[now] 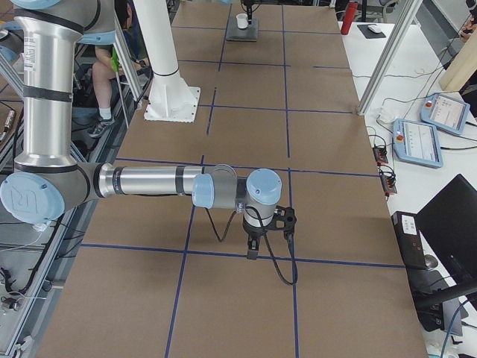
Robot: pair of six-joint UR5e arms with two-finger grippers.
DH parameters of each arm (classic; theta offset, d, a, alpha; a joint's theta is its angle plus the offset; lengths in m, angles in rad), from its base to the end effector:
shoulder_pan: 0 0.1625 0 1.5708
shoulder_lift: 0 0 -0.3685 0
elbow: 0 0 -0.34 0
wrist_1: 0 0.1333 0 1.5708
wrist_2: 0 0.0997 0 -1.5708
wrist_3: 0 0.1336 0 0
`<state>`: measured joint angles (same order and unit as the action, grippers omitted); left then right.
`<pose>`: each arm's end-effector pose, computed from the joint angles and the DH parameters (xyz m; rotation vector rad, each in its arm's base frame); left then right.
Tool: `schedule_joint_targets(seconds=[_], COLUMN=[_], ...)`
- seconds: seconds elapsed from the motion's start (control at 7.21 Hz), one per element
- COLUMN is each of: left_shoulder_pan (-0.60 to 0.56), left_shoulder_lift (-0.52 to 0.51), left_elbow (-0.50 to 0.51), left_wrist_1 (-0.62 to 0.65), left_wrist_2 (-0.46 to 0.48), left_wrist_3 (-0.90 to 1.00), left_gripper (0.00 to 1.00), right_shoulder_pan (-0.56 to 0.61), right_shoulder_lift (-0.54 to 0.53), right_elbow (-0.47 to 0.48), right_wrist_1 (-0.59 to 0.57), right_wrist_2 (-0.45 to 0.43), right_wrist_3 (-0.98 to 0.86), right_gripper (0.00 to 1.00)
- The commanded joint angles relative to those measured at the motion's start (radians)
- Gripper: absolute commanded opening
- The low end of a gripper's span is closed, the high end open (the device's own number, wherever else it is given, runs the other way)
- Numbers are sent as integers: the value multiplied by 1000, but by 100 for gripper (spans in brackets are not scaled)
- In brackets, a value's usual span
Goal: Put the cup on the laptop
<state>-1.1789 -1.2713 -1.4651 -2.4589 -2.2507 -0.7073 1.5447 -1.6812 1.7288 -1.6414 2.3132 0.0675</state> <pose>0.0844 -0.3333 0.6943 0.0476 0.8103 -0.1338 0.0326 -0.3974 0.6133 -0.0567 -0.7406 0.0480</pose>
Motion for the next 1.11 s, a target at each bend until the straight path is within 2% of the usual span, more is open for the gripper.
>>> schedule_joint_targets(seconds=[0.0,0.14,0.55,0.83,0.97], left_shoulder_pan=[7,7,5,-19,-77], left_shoulder_lift=[-2,0,-20,-55,-84], left_elbow=[0,-4,-11,-15,-20], left_wrist_1=[-2,-8,17,197,287], left_wrist_2=[-1,-3,-78,-107,-107], left_wrist_3=[15,18,69,290,393], left_gripper=[74,100,100,100,100], right_shoulder_pan=[0,0,0,0,0], right_shoulder_lift=[0,0,0,0,0], right_elbow=[0,0,0,0,0], right_wrist_1=[0,0,0,0,0], right_wrist_2=[0,0,0,0,0], right_wrist_3=[0,0,0,0,0], right_gripper=[100,100,100,100,100])
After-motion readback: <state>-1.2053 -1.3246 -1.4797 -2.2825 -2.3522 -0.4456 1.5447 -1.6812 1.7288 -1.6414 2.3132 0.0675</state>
